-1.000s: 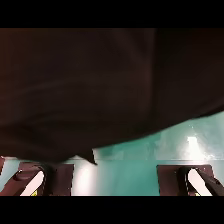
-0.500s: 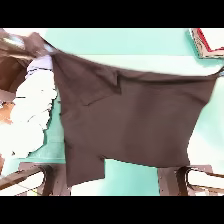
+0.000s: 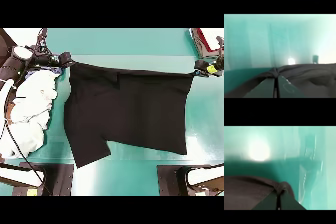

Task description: Fold the shirts.

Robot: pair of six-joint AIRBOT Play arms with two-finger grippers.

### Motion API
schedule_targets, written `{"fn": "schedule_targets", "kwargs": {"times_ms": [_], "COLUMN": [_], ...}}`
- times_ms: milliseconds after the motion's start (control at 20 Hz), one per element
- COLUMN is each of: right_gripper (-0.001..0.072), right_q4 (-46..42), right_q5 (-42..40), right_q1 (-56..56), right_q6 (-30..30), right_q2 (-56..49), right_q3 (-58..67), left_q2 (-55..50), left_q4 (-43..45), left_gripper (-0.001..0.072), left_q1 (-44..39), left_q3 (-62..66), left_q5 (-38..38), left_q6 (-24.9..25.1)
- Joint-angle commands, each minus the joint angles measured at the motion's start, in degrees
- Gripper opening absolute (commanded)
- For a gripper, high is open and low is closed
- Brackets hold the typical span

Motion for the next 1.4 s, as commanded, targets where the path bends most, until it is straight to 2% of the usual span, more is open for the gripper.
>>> {"fn": "schedule_targets", "kwargs": {"times_ms": [0,100,200,350,450,600,650,700,750,800,950,1050,1100,1350], "right_gripper": [0.0013,0.0013,0.0013,0.0013,0.0014,0.0019,0.002,0.0039,0.0257,0.0399,0.0386,0.0362,0.0314,0.0307], "right_q4": [-0.1,-0.3,-0.6,-3.3,-3.1,-2.6,-2.6,-2.6,-2.6,-2.6,-2.5,-1.7,0.5,15.6], "right_q5": [-4.2,-1.6,-2.3,-4.6,-7.0,-9.3,-9.2,-8.2,-6.9,-4.6,4.3,7.1,8.3,8.9], "right_q1": [0.2,1.0,2.0,3.8,4.3,5.2,5.6,5.6,5.6,5.5,3.0,0.2,-1.6,-11.3], "right_q6": [0.0,0.0,0.0,0.0,0.0,0.0,0.0,0.0,0.0,0.0,-0.5,-2.5,-4.7,-11.5], "right_q2": [-0.6,0.4,3.4,8.0,10.1,12.2,12.6,12.7,12.6,12.6,15.5,20.9,23.7,34.4], "right_q3": [0.4,-2.0,-8.6,-19.1,-24.0,-28.7,-29.5,-29.6,-29.6,-29.0,-28.3,-31.5,-33.6,-43.8], "left_q2": [-1.0,-1.0,-1.0,-1.0,-1.0,-1.0,-1.0,-1.0,-1.0,-1.0,1.9,7.9,11.6,30.4], "left_q4": [0.0,3.1,8.9,18.4,23.1,23.7,23.7,23.7,23.9,24.4,25.2,25.2,25.2,23.4], "left_gripper": [0.0028,0.0028,0.0028,0.0028,0.0028,0.0029,0.0075,0.0382,0.0635,0.0645,0.0644,0.0644,0.0644,0.0644], "left_q1": [0.1,0.1,0.1,0.1,0.1,0.1,0.1,0.1,0.1,0.2,2.0,3.7,4.1,4.3], "left_q3": [-0.1,-0.1,-0.2,-1.2,-3.0,-4.5,-4.5,-4.4,-4.4,-4.1,-3.9,-8.5,-12.6,-40.0], "left_q5": [3.0,-0.9,-6.6,-14.3,-16.4,-17.3,-17.7,-18.4,-19.6,-21.9,-30.2,-31.4,-31.5,-30.1], "left_q6": [7.1,8.3,8.3,6.0,4.2,2.9,0.9,-1.4,-3.1,-4.5,-6.8,-7.3,-8.0,-10.0]}}
